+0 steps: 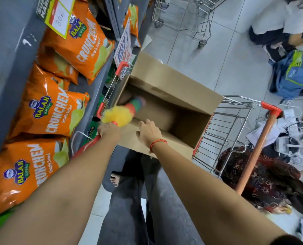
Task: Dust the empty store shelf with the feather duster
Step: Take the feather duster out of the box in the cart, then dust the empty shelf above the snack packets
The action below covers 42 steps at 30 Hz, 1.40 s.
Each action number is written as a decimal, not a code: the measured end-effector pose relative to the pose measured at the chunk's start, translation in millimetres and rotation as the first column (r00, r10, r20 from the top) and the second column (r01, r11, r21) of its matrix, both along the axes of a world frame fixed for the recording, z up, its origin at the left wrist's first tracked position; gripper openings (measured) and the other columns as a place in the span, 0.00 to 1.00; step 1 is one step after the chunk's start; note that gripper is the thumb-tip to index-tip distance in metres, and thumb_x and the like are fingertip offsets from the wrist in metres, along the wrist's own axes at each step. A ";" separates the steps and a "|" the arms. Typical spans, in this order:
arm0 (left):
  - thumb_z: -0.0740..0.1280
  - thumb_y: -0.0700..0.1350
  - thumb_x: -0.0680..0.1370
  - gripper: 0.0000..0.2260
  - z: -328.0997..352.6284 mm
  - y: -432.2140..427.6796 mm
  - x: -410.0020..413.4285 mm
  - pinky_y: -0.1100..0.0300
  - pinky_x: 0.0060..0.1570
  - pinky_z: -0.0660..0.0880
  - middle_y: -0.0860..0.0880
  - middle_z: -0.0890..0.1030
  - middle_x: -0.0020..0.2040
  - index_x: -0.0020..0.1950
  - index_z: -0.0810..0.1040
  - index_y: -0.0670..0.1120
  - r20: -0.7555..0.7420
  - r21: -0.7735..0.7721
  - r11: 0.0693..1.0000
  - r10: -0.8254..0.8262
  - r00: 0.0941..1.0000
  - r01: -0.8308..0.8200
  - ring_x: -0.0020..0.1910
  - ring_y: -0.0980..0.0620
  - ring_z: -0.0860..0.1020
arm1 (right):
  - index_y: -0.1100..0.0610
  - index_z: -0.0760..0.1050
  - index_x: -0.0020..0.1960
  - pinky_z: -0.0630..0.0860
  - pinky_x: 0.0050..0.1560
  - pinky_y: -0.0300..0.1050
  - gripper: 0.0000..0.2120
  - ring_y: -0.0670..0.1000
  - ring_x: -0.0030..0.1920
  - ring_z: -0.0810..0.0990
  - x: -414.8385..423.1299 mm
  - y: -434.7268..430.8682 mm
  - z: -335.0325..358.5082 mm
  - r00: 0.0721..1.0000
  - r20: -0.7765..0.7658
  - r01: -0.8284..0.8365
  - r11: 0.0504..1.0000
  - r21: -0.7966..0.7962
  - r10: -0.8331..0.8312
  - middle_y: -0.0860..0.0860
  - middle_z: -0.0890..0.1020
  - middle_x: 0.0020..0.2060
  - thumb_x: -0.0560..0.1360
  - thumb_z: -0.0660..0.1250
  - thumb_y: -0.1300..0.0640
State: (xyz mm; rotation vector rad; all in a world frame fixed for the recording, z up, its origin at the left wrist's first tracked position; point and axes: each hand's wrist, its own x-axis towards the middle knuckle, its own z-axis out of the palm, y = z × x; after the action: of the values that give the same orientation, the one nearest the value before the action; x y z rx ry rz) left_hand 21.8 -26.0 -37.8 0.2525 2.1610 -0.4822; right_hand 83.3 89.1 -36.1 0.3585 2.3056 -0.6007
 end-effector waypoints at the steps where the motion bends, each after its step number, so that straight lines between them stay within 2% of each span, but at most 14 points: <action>1: 0.56 0.41 0.80 0.16 5.4 1.0 -1.1 0.53 0.56 0.72 0.42 0.75 0.65 0.65 0.73 0.39 -0.016 -0.023 0.999 -0.036 0.999 0.036 0.64 0.44 0.74 | 0.64 0.67 0.63 0.71 0.60 0.56 0.16 0.62 0.65 0.67 -0.2 -0.7 3.8 1.000 -0.008 0.003 1.000 0.002 -0.003 0.62 0.71 0.62 0.79 0.59 0.56; 5: 0.57 0.40 0.78 0.13 29.7 -1.8 -0.9 0.58 0.45 0.72 0.45 0.81 0.57 0.56 0.79 0.43 -0.099 -0.051 0.986 -0.162 0.982 0.158 0.56 0.47 0.79 | 0.64 0.66 0.65 0.71 0.61 0.56 0.17 0.62 0.65 0.68 0.5 -4.4 24.8 0.999 -0.038 0.009 1.000 0.002 -0.009 0.62 0.71 0.63 0.79 0.58 0.57; 8: 0.59 0.38 0.77 0.12 45.4 -15.0 3.2 0.56 0.44 0.75 0.44 0.81 0.55 0.56 0.79 0.42 -0.128 -0.033 0.976 -0.218 0.967 0.216 0.54 0.45 0.80 | 0.64 0.66 0.66 0.71 0.62 0.57 0.17 0.62 0.65 0.68 0.7 -9.1 38.7 0.998 -0.064 0.016 1.000 -0.008 -0.016 0.63 0.70 0.64 0.79 0.58 0.59; 10: 0.59 0.40 0.79 0.11 55.4 -27.2 4.5 0.54 0.45 0.76 0.44 0.82 0.55 0.56 0.79 0.41 -0.143 -0.005 0.971 -0.236 0.961 0.238 0.53 0.44 0.80 | 0.64 0.66 0.65 0.70 0.62 0.58 0.17 0.63 0.65 0.68 -0.5 -10.9 47.4 0.996 -0.088 0.015 1.000 -0.002 -0.015 0.63 0.71 0.64 0.79 0.59 0.59; 15: 0.55 0.52 0.81 0.18 80.3 -51.6 10.0 0.51 0.46 0.75 0.41 0.81 0.53 0.60 0.76 0.42 -0.145 0.273 0.940 -0.172 0.974 0.207 0.51 0.40 0.80 | 0.64 0.67 0.65 0.69 0.62 0.54 0.18 0.63 0.64 0.69 -4.1 -10.4 72.9 0.984 -0.176 0.018 0.999 0.030 -0.012 0.64 0.72 0.63 0.78 0.60 0.56; 19: 0.53 0.51 0.82 0.17 106.8 -58.2 20.0 0.49 0.46 0.75 0.42 0.81 0.55 0.64 0.72 0.45 -0.223 0.379 0.863 -0.265 0.938 0.334 0.52 0.40 0.80 | 0.62 0.69 0.63 0.70 0.59 0.53 0.16 0.63 0.62 0.71 -11.0 -3.2 98.3 0.966 -0.253 0.067 0.997 0.032 -0.057 0.62 0.73 0.61 0.79 0.59 0.55; 24: 0.55 0.46 0.81 0.11 149.4 -65.3 20.2 0.51 0.47 0.75 0.43 0.79 0.60 0.61 0.73 0.50 -0.189 0.521 0.822 -0.151 0.970 0.230 0.54 0.41 0.80 | 0.64 0.68 0.64 0.68 0.62 0.57 0.18 0.64 0.63 0.69 -28.2 10.9 136.6 0.929 -0.327 0.184 0.983 -0.007 -0.176 0.65 0.72 0.62 0.81 0.56 0.53; 28: 0.55 0.49 0.81 0.15 182.7 -63.2 14.0 0.51 0.53 0.73 0.41 0.77 0.62 0.65 0.71 0.46 -0.174 0.511 0.850 -0.044 0.984 0.128 0.59 0.40 0.77 | 0.65 0.70 0.62 0.69 0.61 0.54 0.16 0.65 0.63 0.71 -52.5 7.8 173.4 0.903 -0.412 0.128 0.992 -0.016 -0.123 0.66 0.74 0.61 0.81 0.56 0.55; 32: 0.55 0.48 0.82 0.15 222.9 -56.7 1.8 0.51 0.48 0.72 0.39 0.79 0.58 0.61 0.73 0.42 -0.194 0.550 0.829 0.007 0.981 0.103 0.56 0.39 0.77 | 0.65 0.71 0.62 0.71 0.58 0.55 0.17 0.65 0.61 0.72 -75.2 -3.0 214.5 0.869 -0.489 0.061 0.998 -0.027 -0.067 0.66 0.75 0.60 0.81 0.56 0.53; 35: 0.56 0.50 0.81 0.15 259.0 -59.8 -10.4 0.50 0.47 0.72 0.38 0.79 0.57 0.57 0.75 0.41 -0.272 0.579 0.805 0.044 0.961 0.127 0.55 0.39 0.78 | 0.66 0.74 0.57 0.73 0.49 0.53 0.17 0.65 0.56 0.76 -96.8 -6.3 253.8 0.822 -0.558 0.080 0.993 -0.089 -0.116 0.66 0.79 0.54 0.81 0.56 0.53; 37: 0.57 0.50 0.81 0.15 284.2 -65.1 -17.2 0.50 0.48 0.73 0.38 0.80 0.55 0.57 0.76 0.41 -0.320 0.613 0.775 0.069 0.945 0.150 0.55 0.39 0.78 | 0.66 0.75 0.49 0.74 0.50 0.54 0.16 0.65 0.54 0.78 -110.9 -0.3 281.3 0.771 -0.578 0.180 0.962 -0.204 -0.267 0.65 0.83 0.43 0.81 0.57 0.54; 39: 0.58 0.50 0.80 0.14 311.1 -71.0 -23.2 0.51 0.46 0.74 0.39 0.81 0.53 0.57 0.77 0.43 -0.372 0.664 0.726 0.113 0.921 0.178 0.53 0.39 0.79 | 0.61 0.72 0.41 0.74 0.58 0.54 0.13 0.61 0.58 0.78 -122.9 12.2 306.8 0.731 -0.528 0.302 0.899 -0.318 -0.433 0.62 0.84 0.33 0.80 0.57 0.56; 40: 0.58 0.51 0.80 0.14 328.5 -75.2 -25.9 0.52 0.45 0.74 0.40 0.81 0.53 0.58 0.77 0.44 -0.409 0.675 0.709 0.132 0.903 0.202 0.53 0.40 0.79 | 0.58 0.71 0.42 0.74 0.58 0.51 0.10 0.55 0.57 0.80 -133.0 17.3 321.4 0.714 -0.542 0.310 0.894 -0.323 -0.443 0.61 0.82 0.34 0.80 0.57 0.55; 42: 0.58 0.51 0.80 0.15 357.7 -80.6 -29.1 0.57 0.41 0.69 0.41 0.81 0.54 0.60 0.76 0.44 -0.494 0.681 0.687 0.172 0.852 0.256 0.54 0.41 0.78 | 0.55 0.69 0.47 0.74 0.52 0.44 0.07 0.45 0.51 0.82 -151.2 27.3 348.4 0.685 -0.575 0.299 0.892 -0.339 -0.448 0.60 0.74 0.39 0.81 0.58 0.53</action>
State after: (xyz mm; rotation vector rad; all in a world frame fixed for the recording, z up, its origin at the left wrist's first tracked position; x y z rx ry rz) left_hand -7.3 -106.7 319.8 0.6821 2.8200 0.3991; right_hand -68.0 116.4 312.2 0.6053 2.7889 -1.3607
